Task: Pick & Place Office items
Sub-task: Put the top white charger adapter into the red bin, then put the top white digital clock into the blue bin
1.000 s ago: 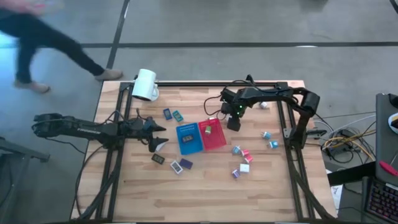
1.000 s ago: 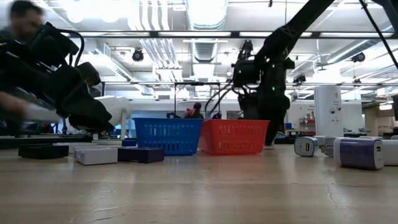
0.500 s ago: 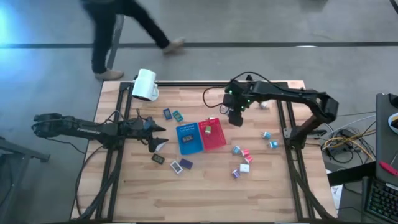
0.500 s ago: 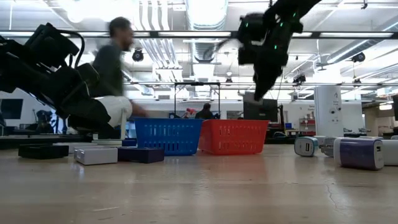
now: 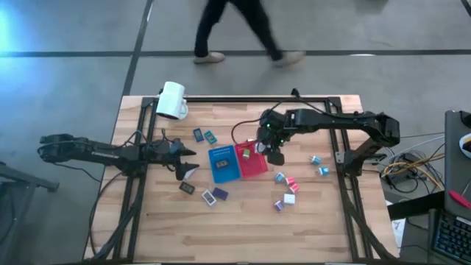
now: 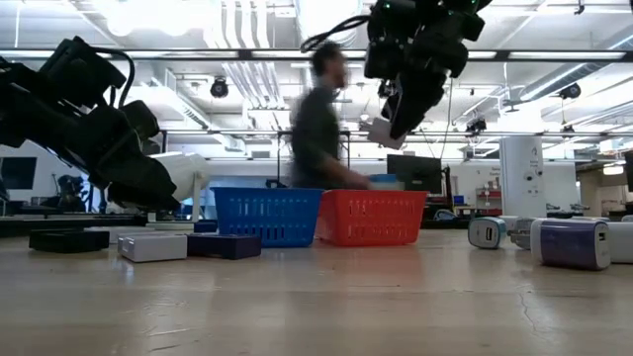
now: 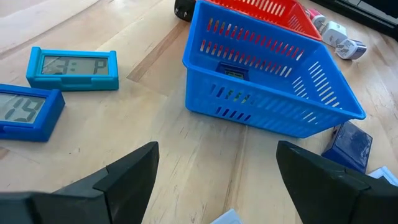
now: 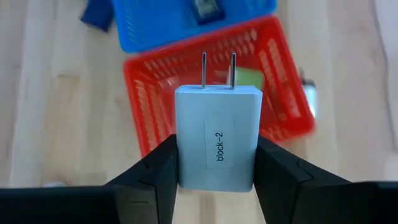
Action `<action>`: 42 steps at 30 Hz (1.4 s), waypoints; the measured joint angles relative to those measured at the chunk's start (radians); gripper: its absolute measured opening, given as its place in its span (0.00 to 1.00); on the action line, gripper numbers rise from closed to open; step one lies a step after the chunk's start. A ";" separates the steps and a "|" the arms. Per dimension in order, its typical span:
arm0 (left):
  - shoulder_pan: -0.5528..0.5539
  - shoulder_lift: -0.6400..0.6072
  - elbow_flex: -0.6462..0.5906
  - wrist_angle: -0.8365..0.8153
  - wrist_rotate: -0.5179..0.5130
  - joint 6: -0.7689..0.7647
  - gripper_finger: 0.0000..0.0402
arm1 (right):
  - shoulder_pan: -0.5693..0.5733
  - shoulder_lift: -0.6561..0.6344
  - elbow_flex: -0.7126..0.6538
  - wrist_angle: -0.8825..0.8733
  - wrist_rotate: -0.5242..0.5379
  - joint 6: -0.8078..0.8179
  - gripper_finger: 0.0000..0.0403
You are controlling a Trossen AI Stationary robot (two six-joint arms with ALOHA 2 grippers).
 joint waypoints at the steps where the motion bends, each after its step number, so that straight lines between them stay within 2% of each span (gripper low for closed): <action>1: 0.000 0.000 0.000 0.000 0.000 0.000 0.82 | 0.008 0.008 0.000 0.019 -0.003 0.003 0.38; 9: 0.000 -0.001 0.001 0.000 -0.001 0.000 0.82 | 0.040 0.099 0.001 0.113 -0.032 0.010 0.38; 18: 0.000 -0.002 0.001 -0.001 -0.002 -0.004 0.82 | 0.046 0.225 0.049 0.055 -0.035 0.001 0.38; 24: 0.000 -0.002 0.001 -0.003 0.000 -0.012 0.82 | 0.048 0.230 0.089 0.039 -0.032 -0.017 0.39; 34: 0.000 -0.002 0.001 -0.004 0.004 -0.019 0.82 | 0.050 0.231 0.107 0.045 -0.033 0.062 0.78; 38: 0.000 -0.002 0.001 -0.007 0.005 -0.018 0.82 | 0.050 0.231 0.107 0.039 -0.033 0.079 0.86; 42: 0.000 -0.002 0.001 -0.007 0.005 -0.016 0.82 | 0.050 0.231 0.110 0.041 -0.032 0.082 0.88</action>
